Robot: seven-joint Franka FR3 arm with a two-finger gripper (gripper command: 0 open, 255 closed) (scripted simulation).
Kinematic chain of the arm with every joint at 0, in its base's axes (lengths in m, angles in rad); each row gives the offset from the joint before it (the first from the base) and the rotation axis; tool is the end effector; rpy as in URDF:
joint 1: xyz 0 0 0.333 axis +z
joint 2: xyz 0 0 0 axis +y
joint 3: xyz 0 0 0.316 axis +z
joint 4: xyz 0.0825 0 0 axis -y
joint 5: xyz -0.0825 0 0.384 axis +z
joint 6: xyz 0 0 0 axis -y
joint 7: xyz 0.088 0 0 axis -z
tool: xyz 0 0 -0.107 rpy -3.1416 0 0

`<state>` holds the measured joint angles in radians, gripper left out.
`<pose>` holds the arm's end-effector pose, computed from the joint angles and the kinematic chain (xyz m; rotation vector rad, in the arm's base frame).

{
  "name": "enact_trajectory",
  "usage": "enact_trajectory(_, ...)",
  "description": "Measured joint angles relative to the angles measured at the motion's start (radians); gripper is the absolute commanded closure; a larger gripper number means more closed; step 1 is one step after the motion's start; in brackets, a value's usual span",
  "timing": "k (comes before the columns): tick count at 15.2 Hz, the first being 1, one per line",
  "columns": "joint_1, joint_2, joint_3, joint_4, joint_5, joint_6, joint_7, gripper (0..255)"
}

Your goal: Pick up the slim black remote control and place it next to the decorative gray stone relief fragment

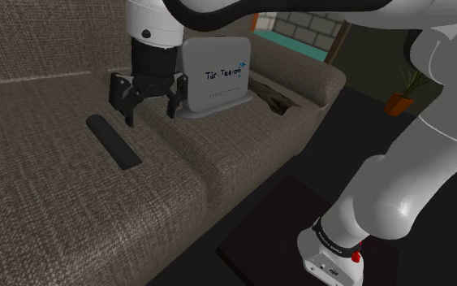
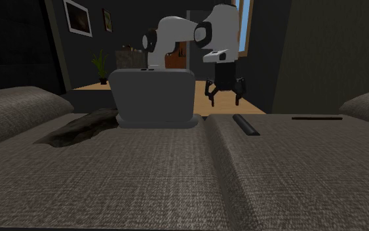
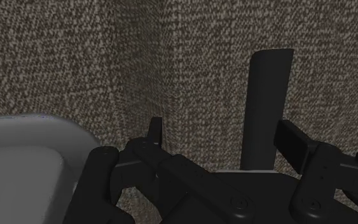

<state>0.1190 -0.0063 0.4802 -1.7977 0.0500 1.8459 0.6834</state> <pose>0.4658 0.3236 0.5436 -3.0692 0.1481 -0.0244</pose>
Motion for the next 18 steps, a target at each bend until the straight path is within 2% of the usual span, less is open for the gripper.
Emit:
enact_trajectory(4,0.046,0.165,0.03,0.16,-0.074,-0.012,0.089,0)
enact_trajectory(6,0.066,0.207,0.037,0.192,-0.094,-0.007,0.117,0)
enact_trajectory(13,0.074,0.234,0.036,0.139,-0.108,0.07,0.13,0)
enact_trajectory(18,0.075,0.239,0.036,0.133,-0.111,0.08,0.131,0)
